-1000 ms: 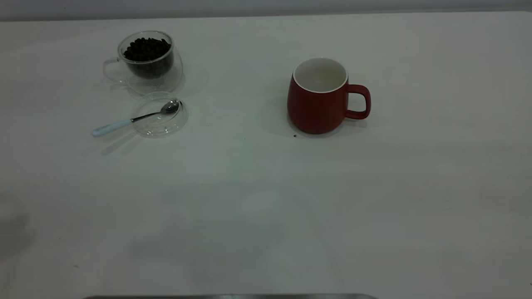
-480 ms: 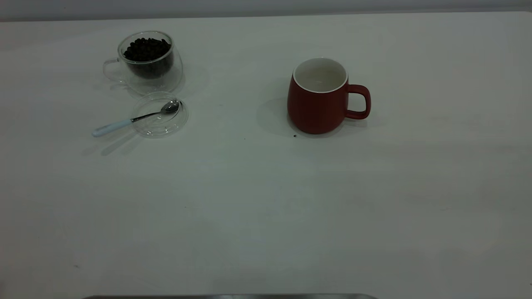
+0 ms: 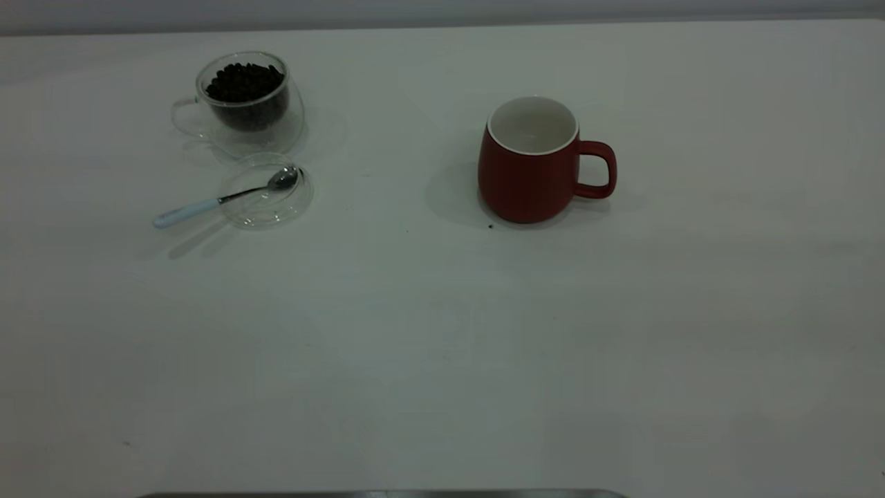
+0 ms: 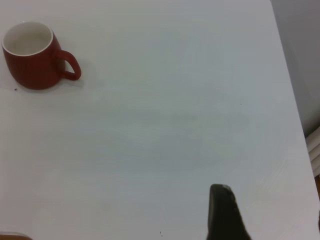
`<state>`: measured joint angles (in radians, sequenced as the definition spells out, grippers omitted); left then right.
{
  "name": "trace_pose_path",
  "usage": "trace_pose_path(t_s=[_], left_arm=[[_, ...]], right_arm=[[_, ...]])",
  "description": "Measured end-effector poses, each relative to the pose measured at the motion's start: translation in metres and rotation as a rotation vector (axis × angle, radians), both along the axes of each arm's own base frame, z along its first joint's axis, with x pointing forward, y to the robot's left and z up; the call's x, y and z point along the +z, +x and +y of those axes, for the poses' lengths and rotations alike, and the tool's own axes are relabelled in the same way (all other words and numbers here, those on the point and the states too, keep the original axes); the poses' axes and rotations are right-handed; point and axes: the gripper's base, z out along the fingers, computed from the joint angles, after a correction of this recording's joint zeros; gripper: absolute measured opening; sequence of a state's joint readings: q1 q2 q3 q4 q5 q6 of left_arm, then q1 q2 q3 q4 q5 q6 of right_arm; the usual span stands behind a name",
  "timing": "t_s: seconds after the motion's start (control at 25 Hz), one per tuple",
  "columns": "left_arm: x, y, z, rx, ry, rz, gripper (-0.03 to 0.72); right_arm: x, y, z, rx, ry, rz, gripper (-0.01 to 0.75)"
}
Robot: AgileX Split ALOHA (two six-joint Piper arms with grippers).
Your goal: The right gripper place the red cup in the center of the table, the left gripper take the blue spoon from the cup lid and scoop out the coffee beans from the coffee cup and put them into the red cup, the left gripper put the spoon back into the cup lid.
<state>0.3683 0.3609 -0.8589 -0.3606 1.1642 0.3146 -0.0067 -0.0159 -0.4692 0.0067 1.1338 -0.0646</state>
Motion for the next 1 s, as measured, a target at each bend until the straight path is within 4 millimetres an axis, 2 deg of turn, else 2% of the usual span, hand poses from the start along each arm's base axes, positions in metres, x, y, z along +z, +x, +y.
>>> trace_pose_path(t_s=[0.12,0.24,0.48,0.6,1.0], left_arm=[[-0.003,-0.007,0.004,0.036,0.063,0.001,0.437],[-0.018,-0.008,0.009,0.069,0.104,0.047,0.437],[-0.078,-0.002,0.010,-0.054,0.041,0.217,0.437],[-0.097,-0.005,0.011,-0.087,0.032,0.236,0.437],[-0.102,-0.025,0.021,0.015,0.072,0.115,0.437]], right_arm=[[0.000,0.000,0.000,0.000,0.000,0.000,0.476],[0.000,0.000,0.000,0.000,0.000,0.000,0.476],[0.000,0.000,0.000,0.000,0.000,0.000,0.476],[0.000,0.000,0.000,0.000,0.000,0.000,0.476],[0.000,0.000,0.000,0.000,0.000,0.000,0.476]])
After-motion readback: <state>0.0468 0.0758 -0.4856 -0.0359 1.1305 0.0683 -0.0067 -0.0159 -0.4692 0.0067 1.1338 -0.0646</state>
